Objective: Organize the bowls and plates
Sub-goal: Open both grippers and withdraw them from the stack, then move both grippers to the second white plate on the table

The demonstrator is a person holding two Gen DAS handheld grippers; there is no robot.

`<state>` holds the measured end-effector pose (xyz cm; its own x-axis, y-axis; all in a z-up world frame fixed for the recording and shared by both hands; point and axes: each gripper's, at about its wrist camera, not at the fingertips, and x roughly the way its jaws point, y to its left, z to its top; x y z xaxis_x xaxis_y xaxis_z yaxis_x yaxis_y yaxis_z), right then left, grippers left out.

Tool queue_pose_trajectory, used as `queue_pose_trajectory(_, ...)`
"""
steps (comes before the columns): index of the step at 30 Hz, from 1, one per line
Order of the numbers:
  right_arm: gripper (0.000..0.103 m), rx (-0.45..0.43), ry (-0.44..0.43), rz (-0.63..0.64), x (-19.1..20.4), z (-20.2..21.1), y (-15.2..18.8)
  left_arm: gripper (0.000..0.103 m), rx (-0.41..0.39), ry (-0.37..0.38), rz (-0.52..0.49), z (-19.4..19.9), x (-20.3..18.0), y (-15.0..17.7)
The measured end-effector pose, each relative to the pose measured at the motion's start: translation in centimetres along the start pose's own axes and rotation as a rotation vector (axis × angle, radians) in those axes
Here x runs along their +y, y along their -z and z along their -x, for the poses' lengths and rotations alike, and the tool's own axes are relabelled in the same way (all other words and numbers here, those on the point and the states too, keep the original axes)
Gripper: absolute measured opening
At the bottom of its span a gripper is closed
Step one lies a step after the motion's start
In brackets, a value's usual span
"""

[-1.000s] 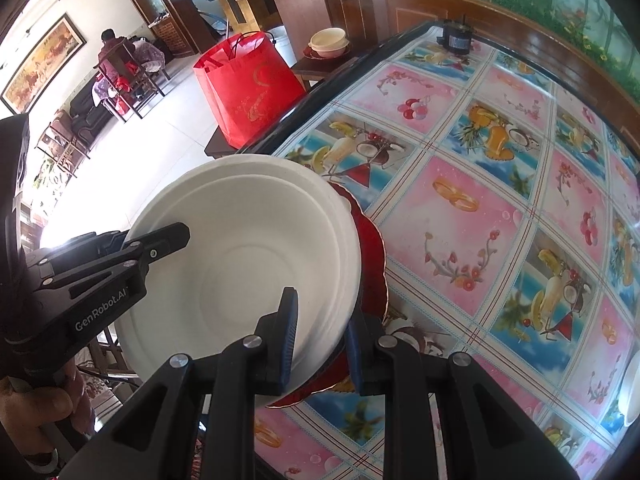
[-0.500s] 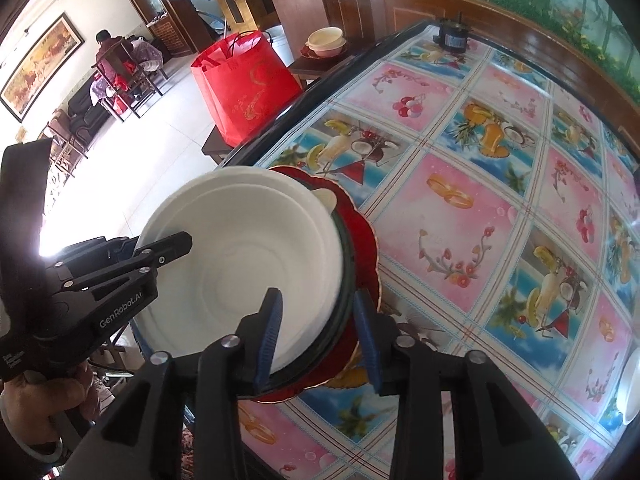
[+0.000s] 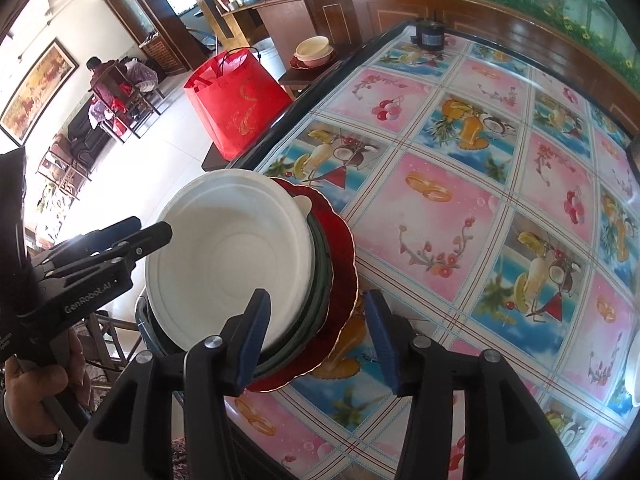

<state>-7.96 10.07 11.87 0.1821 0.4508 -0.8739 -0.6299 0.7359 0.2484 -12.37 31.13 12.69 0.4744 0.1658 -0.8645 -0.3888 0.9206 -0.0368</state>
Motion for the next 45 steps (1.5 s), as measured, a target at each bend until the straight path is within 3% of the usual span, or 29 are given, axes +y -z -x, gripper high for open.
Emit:
queue_pose_trajectory(8,0.063,-0.026,0.019,-0.043,-1.7,1.1,0.3,0.055,-0.028,0.04,-0.043,1.2,-3.0,-1.4)
queue_pose_trajectory(16,0.071,-0.074,0.062,-0.116,-5.0,3.5,1.0,0.055,-0.04,0.124,-0.126,1.6,-9.0,-2.8)
queue_pose_trajectory(34,0.074,-0.125,0.181,-0.381,-16.2,9.4,7.1,0.055,-0.015,0.291,-0.37,0.8,-25.5,-2.2)
queue_pose_trajectory(45,0.074,-0.142,0.248,-0.526,-22.7,12.8,11.6,0.055,0.006,0.353,-0.476,0.2,-34.1,-0.5)
